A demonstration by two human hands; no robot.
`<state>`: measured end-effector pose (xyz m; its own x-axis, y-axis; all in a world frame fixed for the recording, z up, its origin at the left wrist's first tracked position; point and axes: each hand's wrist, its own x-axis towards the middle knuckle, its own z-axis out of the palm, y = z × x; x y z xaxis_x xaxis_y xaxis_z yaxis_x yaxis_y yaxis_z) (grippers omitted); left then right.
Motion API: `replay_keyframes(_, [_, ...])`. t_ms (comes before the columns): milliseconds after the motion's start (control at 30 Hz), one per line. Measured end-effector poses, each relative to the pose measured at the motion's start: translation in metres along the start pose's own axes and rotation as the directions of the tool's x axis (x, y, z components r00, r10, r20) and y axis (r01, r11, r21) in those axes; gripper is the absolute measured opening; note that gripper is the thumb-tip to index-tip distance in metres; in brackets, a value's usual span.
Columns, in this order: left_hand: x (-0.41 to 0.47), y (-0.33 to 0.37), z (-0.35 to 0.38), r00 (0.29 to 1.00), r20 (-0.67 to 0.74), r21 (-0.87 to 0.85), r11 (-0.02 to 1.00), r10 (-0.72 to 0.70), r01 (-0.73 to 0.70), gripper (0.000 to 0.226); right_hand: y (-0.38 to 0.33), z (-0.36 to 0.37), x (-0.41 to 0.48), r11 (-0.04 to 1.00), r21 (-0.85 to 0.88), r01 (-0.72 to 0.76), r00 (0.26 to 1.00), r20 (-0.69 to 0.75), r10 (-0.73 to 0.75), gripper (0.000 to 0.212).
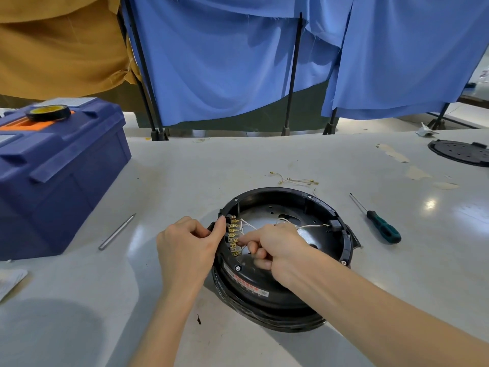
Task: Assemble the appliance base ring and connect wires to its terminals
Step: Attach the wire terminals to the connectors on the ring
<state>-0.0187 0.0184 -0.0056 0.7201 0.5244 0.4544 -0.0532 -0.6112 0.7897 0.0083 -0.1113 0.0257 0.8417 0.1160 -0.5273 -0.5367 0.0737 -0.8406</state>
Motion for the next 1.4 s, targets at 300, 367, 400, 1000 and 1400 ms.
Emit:
replay_keyframes(300, [-0.002, 0.001, 0.001, 1.0, -0.016, -0.009, 1.0, 0.003, -0.004, 0.059, 0.002, 0.0, 0.001, 0.998, 0.047, -0.052, 0.999, -0.007, 0.053, 0.012])
replay_keyframes(367, [-0.004, 0.001, 0.002, 1.0, -0.03, 0.007, 1.0, -0.004, 0.004, 0.056, 0.002, 0.0, 0.0, 0.997, 0.05, -0.056, 0.998, -0.005, 0.056, 0.009])
replay_keyframes(400, [-0.005, 0.002, 0.002, 0.999, -0.037, 0.023, 1.0, -0.015, 0.016, 0.054, 0.001, 0.0, -0.001, 0.997, 0.046, -0.056, 0.998, -0.007, 0.057, 0.007])
replay_keyframes(1000, [-0.01, 0.01, 0.005, 0.983, -0.067, -0.009, 0.985, -0.17, 0.17, 0.056, -0.003, 0.004, -0.004, 0.996, -0.019, -0.082, 0.996, 0.02, 0.082, 0.036])
replay_keyframes(1400, [-0.011, 0.011, 0.008, 0.988, -0.055, 0.011, 0.989, -0.148, 0.148, 0.052, -0.006, 0.009, -0.003, 0.995, -0.082, -0.051, 0.999, -0.01, 0.051, 0.023])
